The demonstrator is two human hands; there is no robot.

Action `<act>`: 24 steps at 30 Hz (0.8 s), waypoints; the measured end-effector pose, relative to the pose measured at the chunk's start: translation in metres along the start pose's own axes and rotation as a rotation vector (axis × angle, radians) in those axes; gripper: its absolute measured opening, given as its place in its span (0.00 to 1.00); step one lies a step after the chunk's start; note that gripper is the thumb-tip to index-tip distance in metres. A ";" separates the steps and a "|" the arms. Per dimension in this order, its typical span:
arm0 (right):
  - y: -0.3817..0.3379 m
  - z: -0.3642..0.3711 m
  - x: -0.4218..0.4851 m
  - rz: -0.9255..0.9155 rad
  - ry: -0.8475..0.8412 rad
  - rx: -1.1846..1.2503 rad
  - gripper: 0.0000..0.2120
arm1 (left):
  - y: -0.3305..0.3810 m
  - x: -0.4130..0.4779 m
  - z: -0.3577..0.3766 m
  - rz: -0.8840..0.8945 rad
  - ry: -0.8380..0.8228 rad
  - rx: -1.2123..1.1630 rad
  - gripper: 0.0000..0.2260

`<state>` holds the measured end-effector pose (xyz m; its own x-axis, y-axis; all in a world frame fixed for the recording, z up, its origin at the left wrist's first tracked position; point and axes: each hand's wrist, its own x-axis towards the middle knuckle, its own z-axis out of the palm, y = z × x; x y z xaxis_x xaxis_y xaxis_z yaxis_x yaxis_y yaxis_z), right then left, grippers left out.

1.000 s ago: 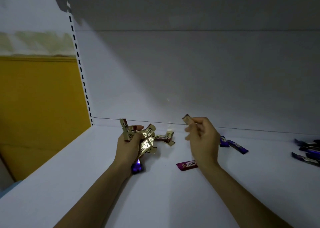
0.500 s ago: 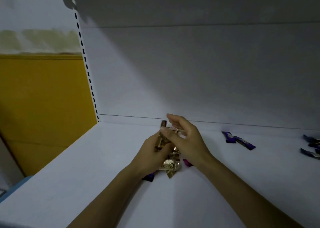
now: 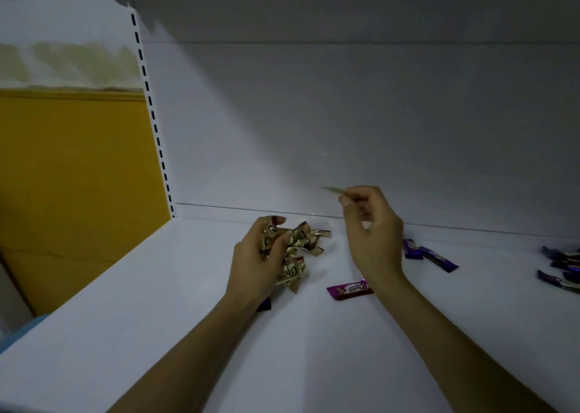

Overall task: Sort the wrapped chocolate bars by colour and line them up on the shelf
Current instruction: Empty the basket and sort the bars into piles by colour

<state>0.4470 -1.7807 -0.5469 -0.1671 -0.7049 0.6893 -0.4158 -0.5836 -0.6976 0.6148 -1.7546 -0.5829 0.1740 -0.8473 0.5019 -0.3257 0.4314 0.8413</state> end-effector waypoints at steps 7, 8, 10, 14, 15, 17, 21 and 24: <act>0.009 0.007 -0.011 0.186 -0.363 0.109 0.12 | 0.006 0.003 -0.002 -0.075 -0.051 -0.182 0.10; 0.007 0.008 -0.012 0.209 -0.371 0.152 0.09 | 0.007 0.003 -0.002 -0.095 -0.076 -0.225 0.10; 0.004 0.008 -0.013 0.228 -0.395 0.216 0.04 | 0.008 0.003 -0.001 -0.114 -0.114 -0.265 0.10; 0.001 0.003 -0.009 0.260 -0.224 0.264 0.08 | 0.006 0.004 -0.002 -0.135 -0.108 -0.262 0.09; 0.002 0.000 -0.008 0.278 -0.126 0.259 0.07 | 0.005 0.005 -0.003 -0.140 -0.083 -0.260 0.08; 0.007 -0.008 -0.005 0.254 0.083 0.201 0.04 | 0.002 0.006 -0.004 -0.158 -0.025 -0.260 0.08; 0.013 -0.014 -0.009 0.020 0.223 -0.065 0.04 | -0.002 0.007 -0.003 -0.205 0.028 -0.278 0.08; 0.016 -0.011 -0.008 -0.064 -0.053 -0.229 0.12 | 0.000 0.007 -0.005 -0.212 0.019 -0.309 0.08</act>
<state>0.4322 -1.7802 -0.5613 -0.0890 -0.6929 0.7155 -0.6166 -0.5258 -0.5860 0.6201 -1.7590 -0.5783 0.2253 -0.9233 0.3112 0.0146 0.3226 0.9464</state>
